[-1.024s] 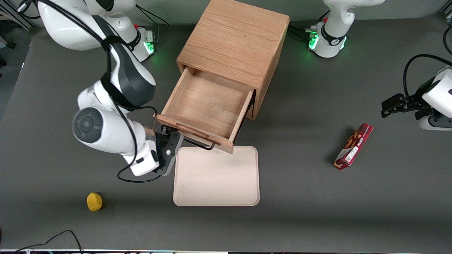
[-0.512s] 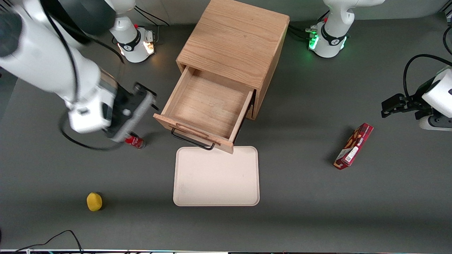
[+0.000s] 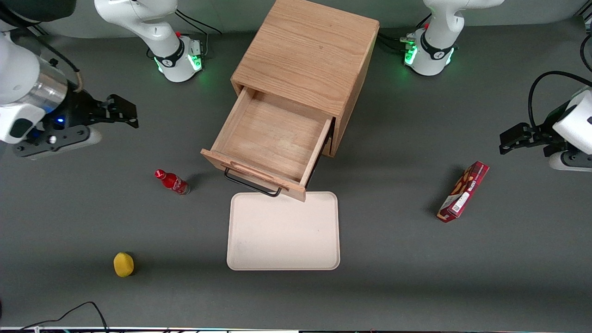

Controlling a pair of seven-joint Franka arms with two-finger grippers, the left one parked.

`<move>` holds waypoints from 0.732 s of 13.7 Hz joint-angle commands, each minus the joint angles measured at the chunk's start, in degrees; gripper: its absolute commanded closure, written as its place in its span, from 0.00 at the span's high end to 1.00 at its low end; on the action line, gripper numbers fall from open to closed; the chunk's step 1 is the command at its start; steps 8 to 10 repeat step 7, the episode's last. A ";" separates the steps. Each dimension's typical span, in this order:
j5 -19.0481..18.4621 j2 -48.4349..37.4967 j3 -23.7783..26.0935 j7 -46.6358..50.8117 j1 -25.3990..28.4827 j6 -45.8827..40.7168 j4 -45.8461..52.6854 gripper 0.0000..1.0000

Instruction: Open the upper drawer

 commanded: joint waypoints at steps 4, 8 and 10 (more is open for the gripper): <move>1.98 -18.88 -9.16 1.32 0.20 14.08 -28.51 1.00; -0.93 -15.09 -12.00 1.75 0.20 12.95 -23.59 1.00; -0.93 -15.09 -12.00 1.75 0.20 12.95 -23.59 1.00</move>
